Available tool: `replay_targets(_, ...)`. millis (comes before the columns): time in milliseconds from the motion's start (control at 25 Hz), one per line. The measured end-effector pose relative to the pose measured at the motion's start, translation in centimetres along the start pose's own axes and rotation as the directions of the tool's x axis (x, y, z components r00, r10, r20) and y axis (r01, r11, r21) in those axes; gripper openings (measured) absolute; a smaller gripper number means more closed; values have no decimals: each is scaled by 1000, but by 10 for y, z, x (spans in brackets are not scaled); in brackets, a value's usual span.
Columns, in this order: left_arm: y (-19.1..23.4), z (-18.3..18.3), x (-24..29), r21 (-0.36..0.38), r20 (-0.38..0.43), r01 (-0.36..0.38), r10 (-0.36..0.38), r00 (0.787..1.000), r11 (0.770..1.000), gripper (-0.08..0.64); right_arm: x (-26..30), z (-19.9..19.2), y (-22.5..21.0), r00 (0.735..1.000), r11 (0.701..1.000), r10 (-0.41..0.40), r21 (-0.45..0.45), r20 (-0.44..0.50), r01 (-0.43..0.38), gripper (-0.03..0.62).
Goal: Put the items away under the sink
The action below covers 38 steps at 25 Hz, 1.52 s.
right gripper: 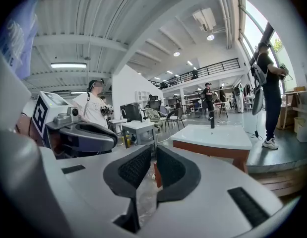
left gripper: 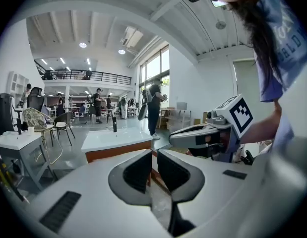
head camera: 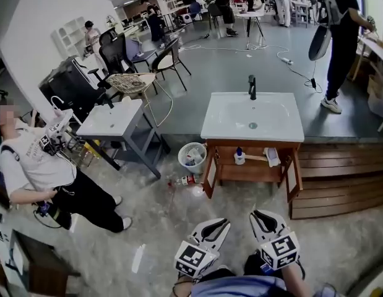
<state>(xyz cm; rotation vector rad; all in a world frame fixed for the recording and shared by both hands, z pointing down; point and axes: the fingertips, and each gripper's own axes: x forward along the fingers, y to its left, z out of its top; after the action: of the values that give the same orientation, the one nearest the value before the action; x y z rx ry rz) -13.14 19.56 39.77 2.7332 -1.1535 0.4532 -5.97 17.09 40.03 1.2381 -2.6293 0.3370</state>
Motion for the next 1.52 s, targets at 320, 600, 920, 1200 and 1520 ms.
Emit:
replay_targets(320, -17, -19, -20, -47, 15, 97, -97, 995, 994, 34, -31, -21, 35, 995, 996, -84, -4, -47, 84, 49)
replay_targets(600, -58, -29, -35, 2, 1, 228, -228, 974, 974, 34, -67, -35, 49, 983, 984, -177, 16, -53, 179, 44)
replay_targets(920, -70, -34, -59, 43, 19, 255, -256, 967, 966, 34, -82, -32, 76, 976, 976, -216, -27, -31, 215, 38)
replay_targets(1200, -59, -30, -77, 45, 52, 204, -206, 977, 978, 35, -85, -35, 87, 978, 977, -208, -55, -28, 206, 38)
replay_targets(1520, -57, -33, -84, 50, 64, 187, -190, 980, 981, 34, -95, -27, 88, 973, 971, -229, -71, -17, 227, 38)
